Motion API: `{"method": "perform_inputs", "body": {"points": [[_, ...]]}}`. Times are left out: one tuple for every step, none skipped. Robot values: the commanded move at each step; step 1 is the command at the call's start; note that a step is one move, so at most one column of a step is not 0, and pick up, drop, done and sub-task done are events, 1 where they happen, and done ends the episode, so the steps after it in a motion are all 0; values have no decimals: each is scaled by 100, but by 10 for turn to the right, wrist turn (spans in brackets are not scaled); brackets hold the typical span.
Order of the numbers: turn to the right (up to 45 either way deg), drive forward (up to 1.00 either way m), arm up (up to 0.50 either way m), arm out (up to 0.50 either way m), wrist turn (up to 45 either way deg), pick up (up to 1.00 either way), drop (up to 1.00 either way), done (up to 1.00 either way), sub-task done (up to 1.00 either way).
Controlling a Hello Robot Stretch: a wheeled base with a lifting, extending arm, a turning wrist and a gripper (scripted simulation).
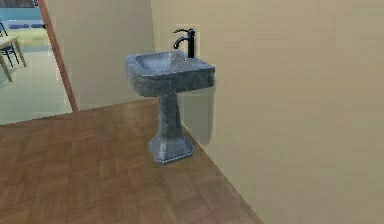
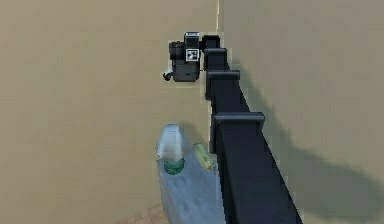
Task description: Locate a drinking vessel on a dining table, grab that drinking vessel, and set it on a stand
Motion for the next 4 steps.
{"method": "perform_inputs", "body": {"points": [[0, 0, -26, 0, 0, 0, 0, 0, 0], [0, 0, -32, 0, 0, 0, 0, 0, 0], [0, 0, 0, 0, 0, 0, 100, 0, 0], [0, 0, 10, 0, 0, 0, 0, 0, 0]]}}
